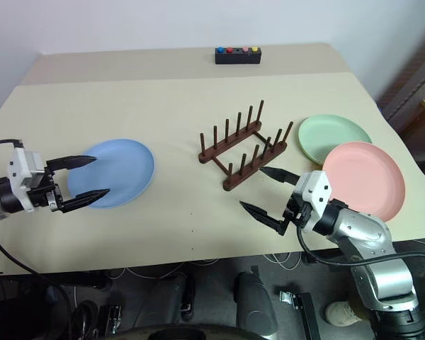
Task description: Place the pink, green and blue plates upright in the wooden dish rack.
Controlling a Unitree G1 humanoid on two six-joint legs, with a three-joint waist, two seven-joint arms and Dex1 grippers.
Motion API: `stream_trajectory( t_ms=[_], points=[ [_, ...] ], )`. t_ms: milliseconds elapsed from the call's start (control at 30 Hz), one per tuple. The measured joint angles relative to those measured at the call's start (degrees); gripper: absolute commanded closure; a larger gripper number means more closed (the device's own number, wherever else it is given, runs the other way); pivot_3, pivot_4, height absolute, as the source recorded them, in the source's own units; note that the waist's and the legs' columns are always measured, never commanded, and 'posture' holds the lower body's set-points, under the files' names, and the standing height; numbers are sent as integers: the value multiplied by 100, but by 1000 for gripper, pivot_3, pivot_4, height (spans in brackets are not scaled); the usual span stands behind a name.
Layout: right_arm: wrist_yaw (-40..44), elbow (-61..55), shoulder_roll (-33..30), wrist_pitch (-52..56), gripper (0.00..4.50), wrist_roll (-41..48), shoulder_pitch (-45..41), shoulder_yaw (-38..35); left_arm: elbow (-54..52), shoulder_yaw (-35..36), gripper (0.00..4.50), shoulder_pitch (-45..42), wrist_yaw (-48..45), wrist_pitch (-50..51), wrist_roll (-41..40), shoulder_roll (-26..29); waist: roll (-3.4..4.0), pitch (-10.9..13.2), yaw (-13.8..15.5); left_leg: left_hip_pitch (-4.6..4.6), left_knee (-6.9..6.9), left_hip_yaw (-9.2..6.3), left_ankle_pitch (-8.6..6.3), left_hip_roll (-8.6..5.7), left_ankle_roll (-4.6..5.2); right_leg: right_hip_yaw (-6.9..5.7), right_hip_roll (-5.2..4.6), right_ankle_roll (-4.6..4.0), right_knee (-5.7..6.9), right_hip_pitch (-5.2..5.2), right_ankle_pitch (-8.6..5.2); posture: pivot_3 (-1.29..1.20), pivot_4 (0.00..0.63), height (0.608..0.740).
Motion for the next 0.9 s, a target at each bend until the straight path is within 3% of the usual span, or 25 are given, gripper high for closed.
stream_trajectory(
  t_ms=[900],
  points=[
    [40, 310, 75, -293, 22, -188, -224, -91, 535, -538, 47, -742, -218, -192, 75, -178, 0, 0, 4, 0, 0, 1, 0, 0, 0, -1, 5, 17, 3, 0, 10, 0, 150, 740]
  ],
)
